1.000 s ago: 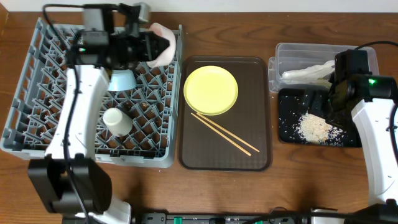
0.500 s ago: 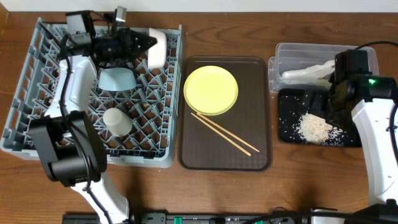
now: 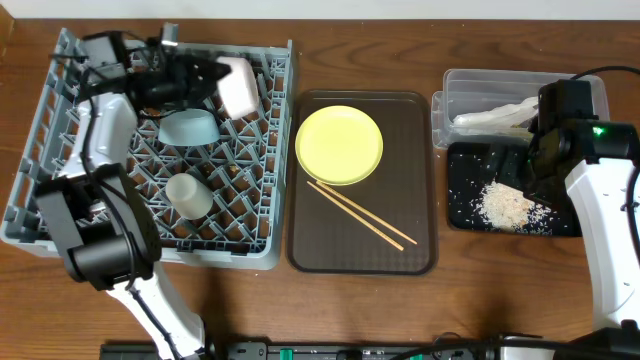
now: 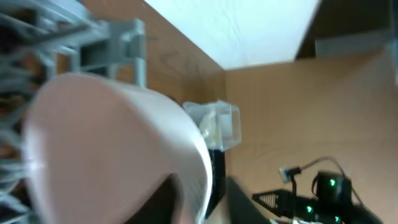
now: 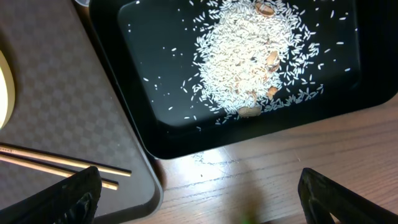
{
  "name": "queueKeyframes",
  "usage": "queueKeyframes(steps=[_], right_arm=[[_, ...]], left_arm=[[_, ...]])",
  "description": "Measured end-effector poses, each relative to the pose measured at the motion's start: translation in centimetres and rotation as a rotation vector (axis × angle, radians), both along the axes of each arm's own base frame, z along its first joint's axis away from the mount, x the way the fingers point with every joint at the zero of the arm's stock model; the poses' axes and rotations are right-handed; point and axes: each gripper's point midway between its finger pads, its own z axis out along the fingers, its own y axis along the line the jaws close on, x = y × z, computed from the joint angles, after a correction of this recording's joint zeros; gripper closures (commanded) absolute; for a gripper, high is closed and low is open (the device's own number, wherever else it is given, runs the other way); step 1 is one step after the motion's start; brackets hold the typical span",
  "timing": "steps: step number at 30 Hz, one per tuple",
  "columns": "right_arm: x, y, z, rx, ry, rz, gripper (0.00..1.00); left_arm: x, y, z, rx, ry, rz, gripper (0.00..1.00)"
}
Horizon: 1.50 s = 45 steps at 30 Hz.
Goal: Sort waste into correct bins and load items into the dishwasher
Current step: 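Carry the pink bowl with the left gripper and place it in the rack, then reach the left gripper to the chopsticks on the brown tray and grasp one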
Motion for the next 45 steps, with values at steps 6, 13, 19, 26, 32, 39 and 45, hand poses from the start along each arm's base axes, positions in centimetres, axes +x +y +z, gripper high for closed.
queueKeyframes(steps=[6,13,19,26,32,39,45], right_arm=[[-0.1,0.0,0.0,0.0,0.004,0.0,0.01],[-0.1,0.0,0.0,0.0,0.004,0.0,0.01],[-0.1,0.0,0.0,0.0,0.004,0.0,0.01],[-0.1,0.0,0.0,0.0,0.006,0.0,0.01],[-0.1,0.0,0.0,0.0,0.003,0.0,0.01],[0.0,0.0,0.0,0.0,0.0,0.0,0.01],[0.0,0.0,0.0,0.0,0.0,0.0,0.01]], left_arm=[[0.5,4.0,-1.4,0.026,0.045,0.106,0.18],[0.4,6.7,-1.5,0.03,0.046,0.164,0.15],[0.4,7.9,-1.5,0.042,0.044,0.195,0.15],[-1.7,6.2,0.5,0.201,0.095,0.225,0.14],[-5.5,-1.0,3.8,0.511,0.041,0.134,0.14],[-11.9,-9.8,1.8,0.723,0.137,-0.099,0.14],[-17.6,-14.2,-2.1,0.796,0.361,-0.2,0.14]])
